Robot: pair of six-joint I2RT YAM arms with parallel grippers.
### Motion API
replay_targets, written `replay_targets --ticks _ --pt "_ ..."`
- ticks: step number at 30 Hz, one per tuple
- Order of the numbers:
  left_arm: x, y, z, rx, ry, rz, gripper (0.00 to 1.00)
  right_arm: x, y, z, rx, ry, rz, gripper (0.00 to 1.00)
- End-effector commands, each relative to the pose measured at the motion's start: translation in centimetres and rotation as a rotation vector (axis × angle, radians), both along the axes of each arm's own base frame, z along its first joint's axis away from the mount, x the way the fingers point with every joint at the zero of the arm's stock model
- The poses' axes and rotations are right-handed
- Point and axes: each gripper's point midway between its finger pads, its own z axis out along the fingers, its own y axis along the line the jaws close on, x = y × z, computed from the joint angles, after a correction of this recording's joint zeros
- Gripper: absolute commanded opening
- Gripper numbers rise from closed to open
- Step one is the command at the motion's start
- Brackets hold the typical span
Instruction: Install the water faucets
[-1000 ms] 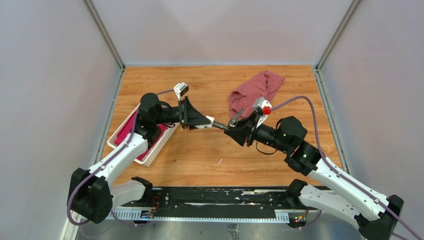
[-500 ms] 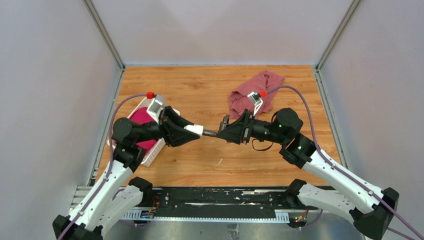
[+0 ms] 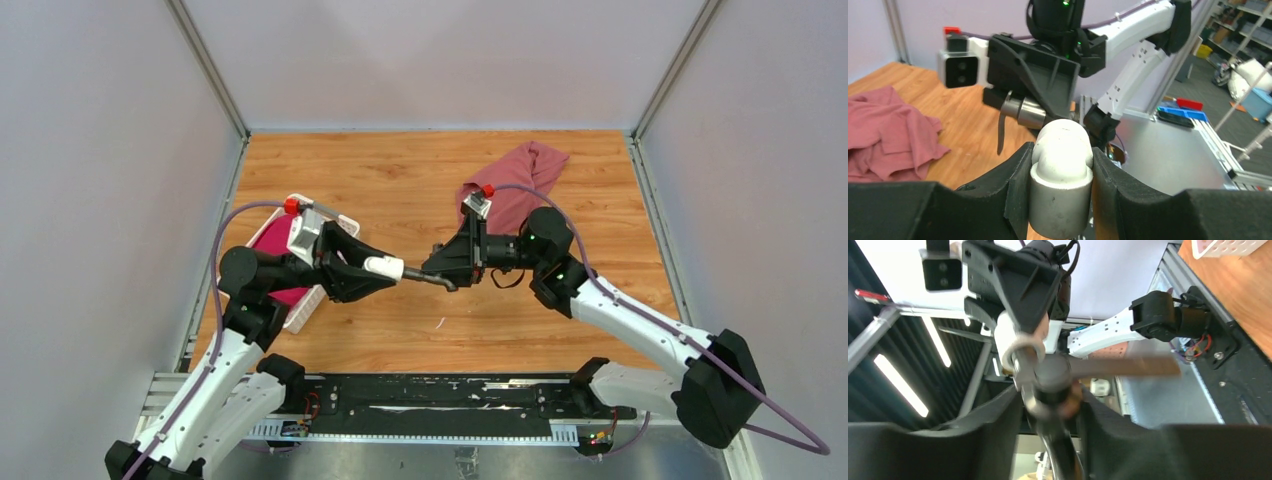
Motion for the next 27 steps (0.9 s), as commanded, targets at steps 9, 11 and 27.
replay_targets --ticks 9,11,27 --pt "1.3 -0.8 -0.3 0.01 0.095 0.015 0.0 -0.8 -3.8 -2.4 -0.101 0.052 -0.042 0.95" --pt "1.9 -0.9 0.2 0.005 0.121 0.025 0.0 -0.8 -5.4 -2.9 -0.154 0.026 -0.079 0.99" --pt "7.2 -4.2 0.9 -0.014 1.053 -0.112 0.0 1.6 -16.9 1.0 -0.423 -1.175 -0.727 0.88"
